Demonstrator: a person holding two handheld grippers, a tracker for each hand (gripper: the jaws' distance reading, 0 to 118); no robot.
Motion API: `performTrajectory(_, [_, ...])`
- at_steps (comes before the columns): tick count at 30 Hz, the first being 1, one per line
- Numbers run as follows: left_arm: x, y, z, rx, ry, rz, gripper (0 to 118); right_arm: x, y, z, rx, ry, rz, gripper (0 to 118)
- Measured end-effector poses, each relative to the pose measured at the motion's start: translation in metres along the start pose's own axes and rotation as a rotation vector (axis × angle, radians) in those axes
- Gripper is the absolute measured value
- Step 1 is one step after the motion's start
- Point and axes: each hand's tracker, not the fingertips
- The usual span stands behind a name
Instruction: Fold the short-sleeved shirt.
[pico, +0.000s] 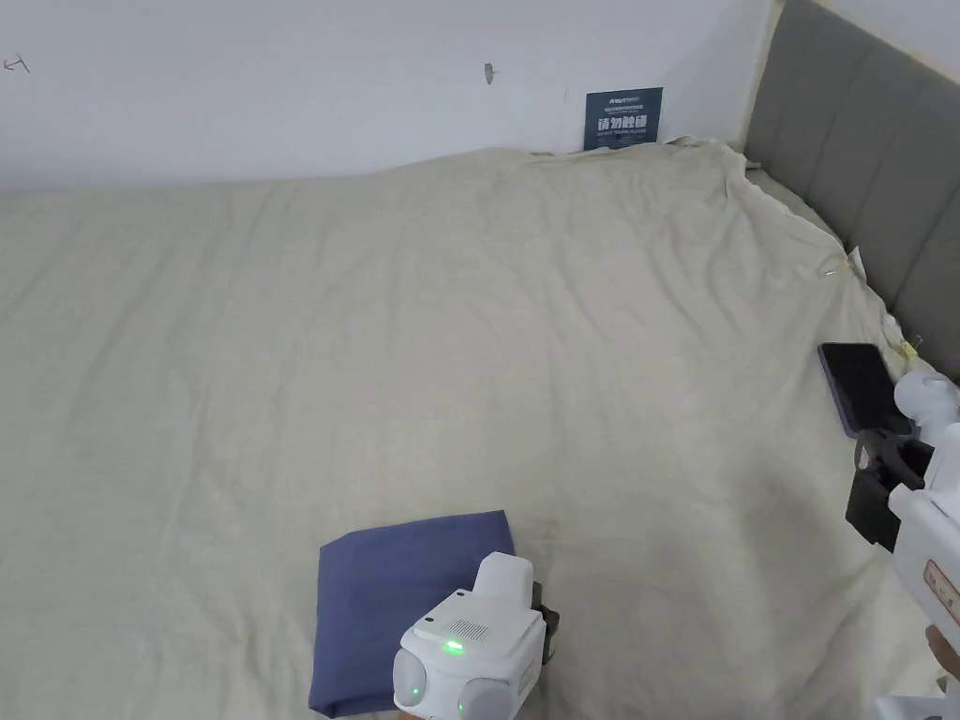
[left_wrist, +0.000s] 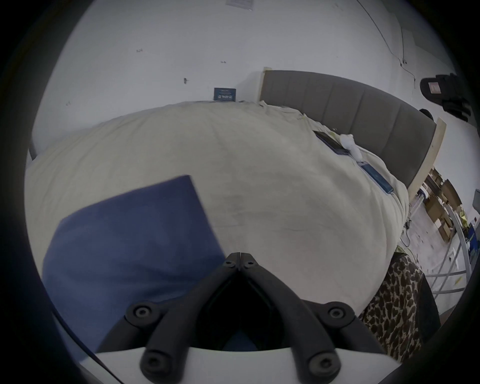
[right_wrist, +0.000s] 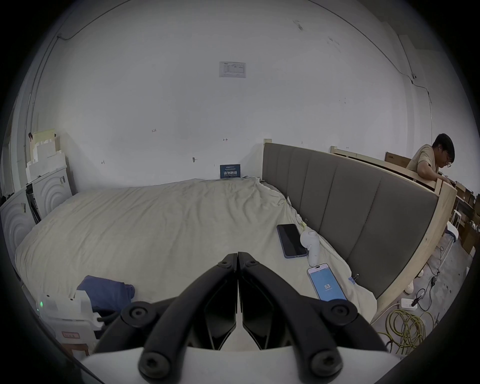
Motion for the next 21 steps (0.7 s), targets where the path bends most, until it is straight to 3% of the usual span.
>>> performTrajectory(10, [-0.027,0.045,0.058,0.222,-0.007,0.034,0,-0.006,0.008,0.006,0.048,0.015,0.003,0])
performTrajectory(21, [-0.094,0.106,0.155,0.524,0.215,-0.001,0,-0.057,0.04,0.011,0.178,0.095,0.012,0])
